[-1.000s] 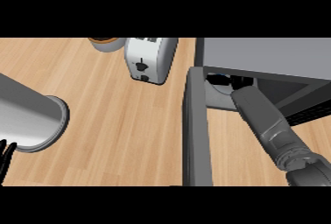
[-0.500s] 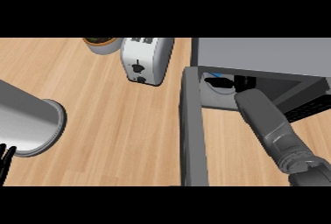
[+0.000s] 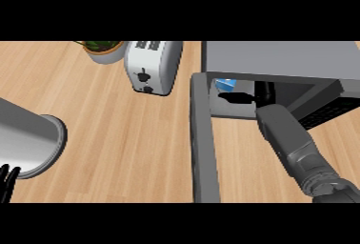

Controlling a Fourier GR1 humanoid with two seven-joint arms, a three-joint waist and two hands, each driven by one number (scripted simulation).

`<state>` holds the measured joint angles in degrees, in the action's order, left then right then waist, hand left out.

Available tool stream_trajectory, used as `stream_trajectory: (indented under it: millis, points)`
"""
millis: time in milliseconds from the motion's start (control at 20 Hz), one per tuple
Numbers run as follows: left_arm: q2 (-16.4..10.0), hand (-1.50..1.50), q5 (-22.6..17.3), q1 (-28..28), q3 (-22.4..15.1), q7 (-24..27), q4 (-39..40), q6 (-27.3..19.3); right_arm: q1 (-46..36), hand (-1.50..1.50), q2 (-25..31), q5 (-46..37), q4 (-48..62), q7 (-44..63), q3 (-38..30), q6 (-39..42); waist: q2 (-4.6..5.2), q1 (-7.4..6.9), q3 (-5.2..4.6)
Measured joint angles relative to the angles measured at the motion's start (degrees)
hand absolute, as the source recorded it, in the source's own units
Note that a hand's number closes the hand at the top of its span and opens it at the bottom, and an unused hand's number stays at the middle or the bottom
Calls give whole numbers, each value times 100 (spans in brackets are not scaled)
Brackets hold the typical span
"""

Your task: Pick up the milk, place it into the microwave and close the microwave

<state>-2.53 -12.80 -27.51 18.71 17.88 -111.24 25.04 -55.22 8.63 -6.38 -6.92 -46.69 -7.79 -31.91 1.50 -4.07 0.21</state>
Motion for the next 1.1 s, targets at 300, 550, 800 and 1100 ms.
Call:
stream_trajectory:
  millis: [300, 550, 800, 1100]
  points:
    - [119, -150, 195, -328, -121, 96, -219, 84, 450, -150, -233, 232, -145, -424, -209, 563, -60, 131, -7]
    - [190, -150, 304, -416, -533, 51, -273, 265, 827, -150, -380, 371, -312, -635, -265, 1224, -112, 272, -12]
    - [169, -150, 232, -512, -810, 15, -285, 581, 1268, -150, -580, 449, -591, -828, -191, 2025, -157, 378, -18]
    - [148, -150, 379, -420, -1246, -140, -421, 608, 2054, -150, -671, 519, -1271, -947, 7, 2769, -190, 480, -23]
